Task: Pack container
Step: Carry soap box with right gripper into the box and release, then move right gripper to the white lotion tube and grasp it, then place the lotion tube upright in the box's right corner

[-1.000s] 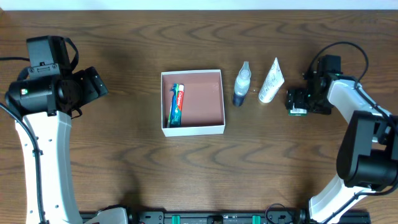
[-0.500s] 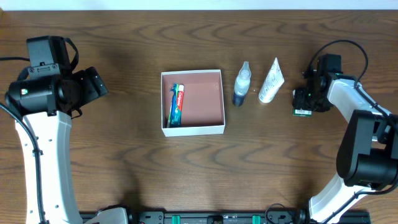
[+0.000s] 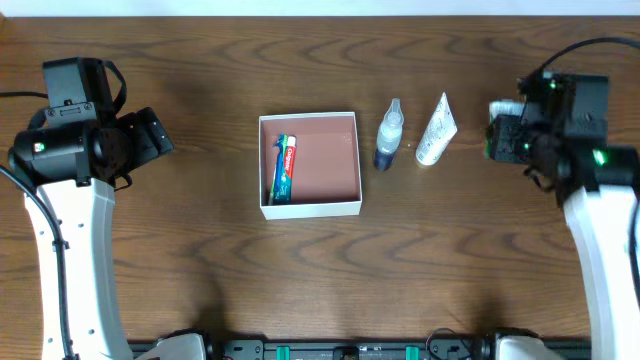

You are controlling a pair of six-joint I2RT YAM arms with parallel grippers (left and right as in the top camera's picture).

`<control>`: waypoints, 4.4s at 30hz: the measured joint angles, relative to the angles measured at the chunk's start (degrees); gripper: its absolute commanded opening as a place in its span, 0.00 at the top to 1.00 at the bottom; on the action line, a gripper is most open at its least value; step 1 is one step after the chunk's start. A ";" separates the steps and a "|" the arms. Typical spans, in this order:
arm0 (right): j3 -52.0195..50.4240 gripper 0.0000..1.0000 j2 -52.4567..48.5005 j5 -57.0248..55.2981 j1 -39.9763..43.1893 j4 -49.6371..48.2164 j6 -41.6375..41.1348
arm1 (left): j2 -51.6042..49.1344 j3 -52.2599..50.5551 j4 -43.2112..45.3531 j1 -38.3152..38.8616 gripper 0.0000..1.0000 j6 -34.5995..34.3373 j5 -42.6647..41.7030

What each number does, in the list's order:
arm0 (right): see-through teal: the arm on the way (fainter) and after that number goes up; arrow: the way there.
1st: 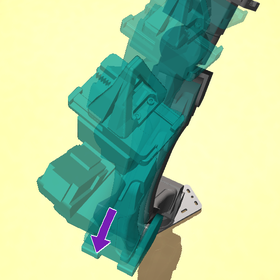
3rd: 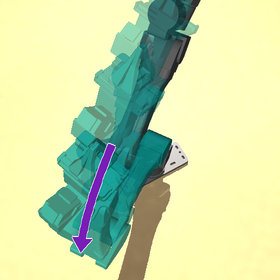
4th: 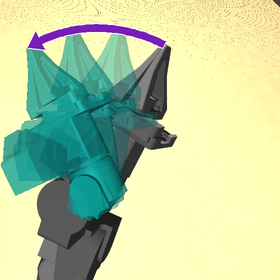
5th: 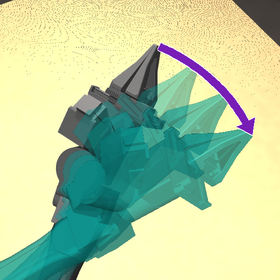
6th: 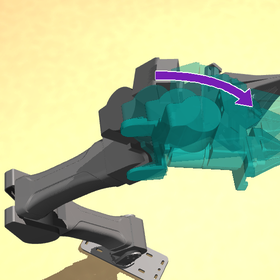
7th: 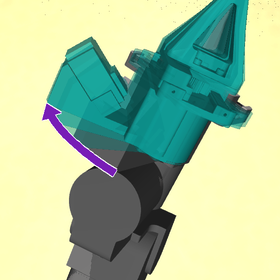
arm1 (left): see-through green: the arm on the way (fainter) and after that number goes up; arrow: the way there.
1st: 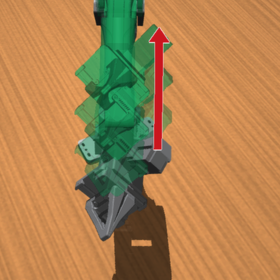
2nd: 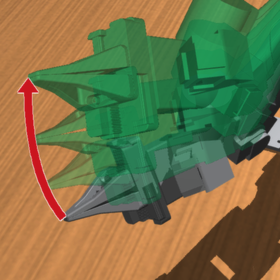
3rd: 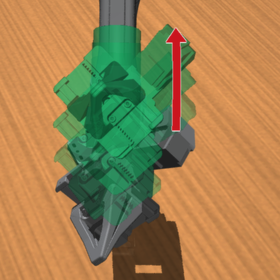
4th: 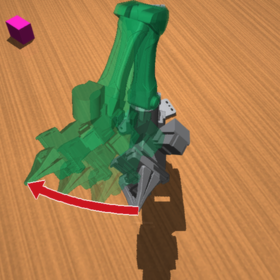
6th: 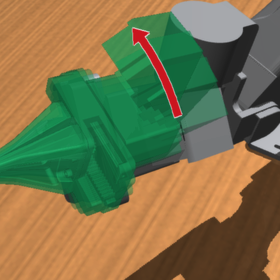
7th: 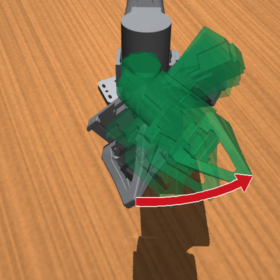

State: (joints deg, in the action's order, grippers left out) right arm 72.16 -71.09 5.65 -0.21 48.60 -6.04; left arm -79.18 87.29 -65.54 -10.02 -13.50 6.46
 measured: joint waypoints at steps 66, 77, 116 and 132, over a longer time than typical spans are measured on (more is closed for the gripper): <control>0.72 0.18 -3.72 -0.46 -14.16 -10.40 -12.81 | 0.00 0.00 0.00 0.00 0.02 0.00 -0.02; 0.66 0.37 -15.10 -7.28 -13.16 -10.01 -9.62 | 0.00 0.00 0.02 0.00 0.02 0.00 0.00; 4.07 0.99 -15.52 -10.16 -35.71 -23.04 -14.12 | 0.00 0.00 0.00 0.00 0.02 0.00 -0.02; 4.59 0.58 -24.79 -13.16 -34.51 -21.31 -8.85 | 0.00 0.00 0.00 0.00 0.02 0.00 0.00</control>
State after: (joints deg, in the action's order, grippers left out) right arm 76.75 -95.88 -7.51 -34.72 27.29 -14.90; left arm -79.18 87.29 -65.54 -10.02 -13.50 6.46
